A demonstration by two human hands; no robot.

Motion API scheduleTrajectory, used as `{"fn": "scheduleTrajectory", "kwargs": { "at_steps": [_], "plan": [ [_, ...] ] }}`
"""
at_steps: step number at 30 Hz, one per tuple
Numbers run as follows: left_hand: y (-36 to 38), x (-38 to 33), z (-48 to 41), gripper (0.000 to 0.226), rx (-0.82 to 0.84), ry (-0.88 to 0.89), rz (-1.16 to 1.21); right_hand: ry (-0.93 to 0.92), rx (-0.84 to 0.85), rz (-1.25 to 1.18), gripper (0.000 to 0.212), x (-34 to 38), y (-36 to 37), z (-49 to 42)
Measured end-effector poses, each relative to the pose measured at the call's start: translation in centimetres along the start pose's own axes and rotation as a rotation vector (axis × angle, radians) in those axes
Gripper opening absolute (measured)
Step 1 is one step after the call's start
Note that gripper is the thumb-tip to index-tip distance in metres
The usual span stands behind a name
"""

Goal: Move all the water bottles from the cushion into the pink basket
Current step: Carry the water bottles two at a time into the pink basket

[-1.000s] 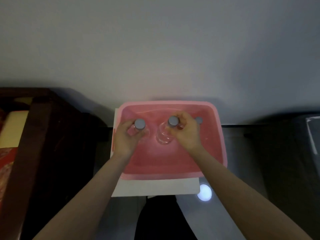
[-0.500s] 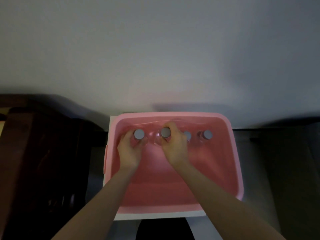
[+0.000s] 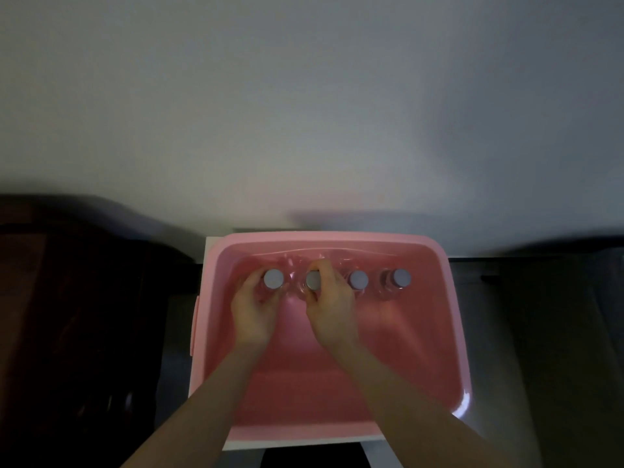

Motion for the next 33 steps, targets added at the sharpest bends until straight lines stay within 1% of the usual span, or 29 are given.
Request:
{"fn": "scheduleTrajectory", "kwargs": {
  "at_steps": [6,10,13,17,18,20,23,26,29,31,33],
  "plan": [
    [-0.3,0.0,-0.1,0.029,0.02,0.036,-0.046,-0.004,-0.002,-0.002,0.023,0.0,0.0,-0.1],
    [-0.2,-0.3,0.1,0.031,0.03,0.088,-0.067,0.018,0.041,0.002,0.033,-0.2,0.1,-0.3],
    [-0.3,-0.6,0.1,0.043,0.021,0.132,-0.132,0.019,0.056,-0.014,0.039,-0.2,0.1,-0.3],
    [-0.9,-2.1,0.4,0.07,0.034,0.196,-0.126,0.026,-0.009,-0.083,0.04,0.2,-0.6,-0.3],
    [-1.1,-2.5,0.5,0.072,0.043,0.213,-0.126,0.035,-0.014,-0.095,0.041,0.5,-0.9,-0.2],
    [-1.6,-3.4,0.8,0.065,0.051,0.226,-0.126,0.027,-0.024,-0.122,0.043,1.2,-1.8,0.2],
    [-2.8,-5.3,1.3,0.056,0.086,0.253,-0.06,-0.041,-0.075,-0.133,0.04,2.5,-4.0,0.8],
    [-4.5,-8.1,1.6,0.048,0.094,0.25,-0.003,-0.085,-0.098,-0.064,0.036,4.6,-7.2,1.1],
    [-6.7,-12.5,2.1,0.037,0.081,0.269,0.046,-0.18,-0.143,-0.023,0.034,7.8,-11.7,0.9],
    [-8.4,-15.9,2.5,0.03,0.069,0.314,0.078,-0.245,-0.141,0.052,0.04,10.2,-14.9,0.6],
    [-10.5,-19.8,3.4,0.027,0.038,0.392,0.062,-0.333,-0.159,0.161,0.05,13.1,-18.5,0.6]
  ]
}}
Point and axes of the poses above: each hand's wrist, its own z-axis away from the middle knuckle, its own y-axis out of the palm, x = y × z, the point moved 1 cm from there along -z, towards the middle knuckle, and after that the axes turned 2 degrees about -x, right-handed, at the moved point
